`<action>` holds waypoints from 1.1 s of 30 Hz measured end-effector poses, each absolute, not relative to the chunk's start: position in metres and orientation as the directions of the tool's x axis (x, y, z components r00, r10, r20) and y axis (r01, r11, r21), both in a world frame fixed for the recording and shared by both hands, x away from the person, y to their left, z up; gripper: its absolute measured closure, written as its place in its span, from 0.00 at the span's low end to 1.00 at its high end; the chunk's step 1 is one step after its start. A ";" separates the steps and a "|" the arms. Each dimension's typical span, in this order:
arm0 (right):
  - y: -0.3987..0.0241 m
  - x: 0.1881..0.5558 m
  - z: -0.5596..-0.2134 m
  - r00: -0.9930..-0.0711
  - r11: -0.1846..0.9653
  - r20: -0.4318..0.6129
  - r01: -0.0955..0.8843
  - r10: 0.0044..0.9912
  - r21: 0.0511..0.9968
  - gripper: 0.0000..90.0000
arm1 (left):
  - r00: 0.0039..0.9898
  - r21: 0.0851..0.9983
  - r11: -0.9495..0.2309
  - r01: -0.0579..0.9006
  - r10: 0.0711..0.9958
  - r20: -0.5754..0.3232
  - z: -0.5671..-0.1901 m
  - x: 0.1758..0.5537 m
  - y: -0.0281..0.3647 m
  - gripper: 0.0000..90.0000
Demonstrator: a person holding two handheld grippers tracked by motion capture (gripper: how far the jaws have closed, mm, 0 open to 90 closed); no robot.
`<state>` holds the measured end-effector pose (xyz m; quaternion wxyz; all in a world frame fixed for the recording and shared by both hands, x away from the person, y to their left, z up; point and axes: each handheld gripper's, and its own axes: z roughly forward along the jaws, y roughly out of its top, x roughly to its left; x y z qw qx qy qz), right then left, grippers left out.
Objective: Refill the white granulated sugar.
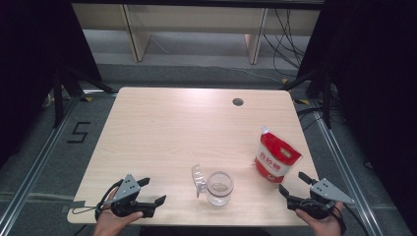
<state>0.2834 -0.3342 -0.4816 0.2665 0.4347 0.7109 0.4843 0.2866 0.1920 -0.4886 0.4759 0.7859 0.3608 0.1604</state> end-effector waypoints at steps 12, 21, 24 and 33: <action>-0.329 0.308 -0.486 -0.517 0.170 0.013 0.305 0.856 0.937 0.17 | 0.687 0.869 -0.273 0.414 0.719 -0.102 -0.490 0.284 0.193 0.18; -0.326 0.324 -0.495 -0.519 0.166 0.015 0.301 0.855 0.939 0.18 | 0.695 0.863 -0.288 0.416 0.712 -0.097 -0.491 0.285 0.192 0.18; -0.324 0.327 -0.497 -0.521 0.152 0.041 0.323 0.852 0.934 0.19 | 0.695 0.863 -0.287 0.416 0.712 -0.098 -0.491 0.285 0.192 0.18; -0.319 0.337 -0.499 -0.529 0.157 0.009 0.267 0.848 0.951 0.21 | 0.704 0.865 -0.300 0.402 0.705 -0.083 -0.490 0.285 0.192 0.18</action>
